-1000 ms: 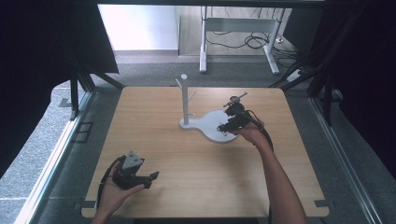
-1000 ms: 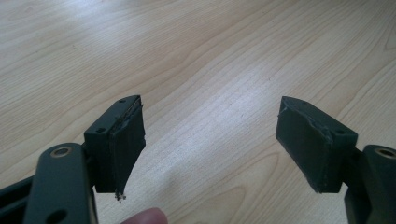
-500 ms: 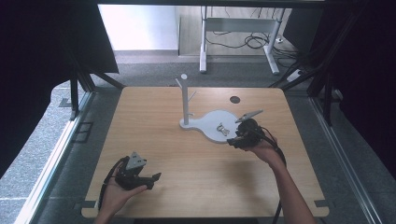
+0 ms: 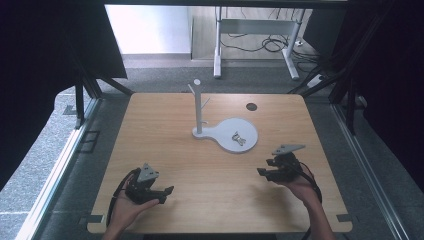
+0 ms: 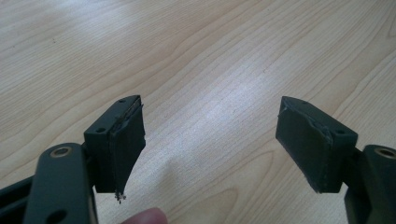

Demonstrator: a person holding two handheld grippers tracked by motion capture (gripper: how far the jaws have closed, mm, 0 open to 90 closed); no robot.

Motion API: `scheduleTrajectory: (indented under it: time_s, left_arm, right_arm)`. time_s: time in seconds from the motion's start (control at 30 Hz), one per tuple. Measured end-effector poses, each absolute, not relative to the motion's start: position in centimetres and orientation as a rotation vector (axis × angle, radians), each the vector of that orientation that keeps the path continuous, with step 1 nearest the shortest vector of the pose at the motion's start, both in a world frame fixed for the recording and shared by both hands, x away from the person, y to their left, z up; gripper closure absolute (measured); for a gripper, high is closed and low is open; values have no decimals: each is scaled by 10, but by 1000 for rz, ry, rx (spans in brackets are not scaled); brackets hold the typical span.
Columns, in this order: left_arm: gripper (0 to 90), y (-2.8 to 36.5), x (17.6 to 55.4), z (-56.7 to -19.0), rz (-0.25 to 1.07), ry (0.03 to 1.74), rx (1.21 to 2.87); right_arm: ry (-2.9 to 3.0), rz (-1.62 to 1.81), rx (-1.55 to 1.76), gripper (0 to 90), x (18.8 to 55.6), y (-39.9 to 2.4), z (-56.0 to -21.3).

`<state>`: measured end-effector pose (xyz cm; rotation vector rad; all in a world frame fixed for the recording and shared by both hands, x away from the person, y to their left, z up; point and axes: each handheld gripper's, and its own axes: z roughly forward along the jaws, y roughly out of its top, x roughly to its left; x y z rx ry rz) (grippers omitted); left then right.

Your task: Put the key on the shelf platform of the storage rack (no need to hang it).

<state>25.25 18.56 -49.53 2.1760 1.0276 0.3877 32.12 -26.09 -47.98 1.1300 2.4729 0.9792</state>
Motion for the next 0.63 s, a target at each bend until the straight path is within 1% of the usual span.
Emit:
scheduleTrajectory:
  time_s: [0.23,0.47,0.63]
  left_arm:
    - [242,182,253,-498,383,1024,2191]
    - [241,180,253,-499,379,1018,2191]
    - [241,180,252,-498,380,1013,2191]
  right_arm:
    - [2466,973,1168,451,303,-278,-498]
    - [2433,984,1167,447,301,-282,-498]
    - [2418,923,1205,389,304,-280,-508]
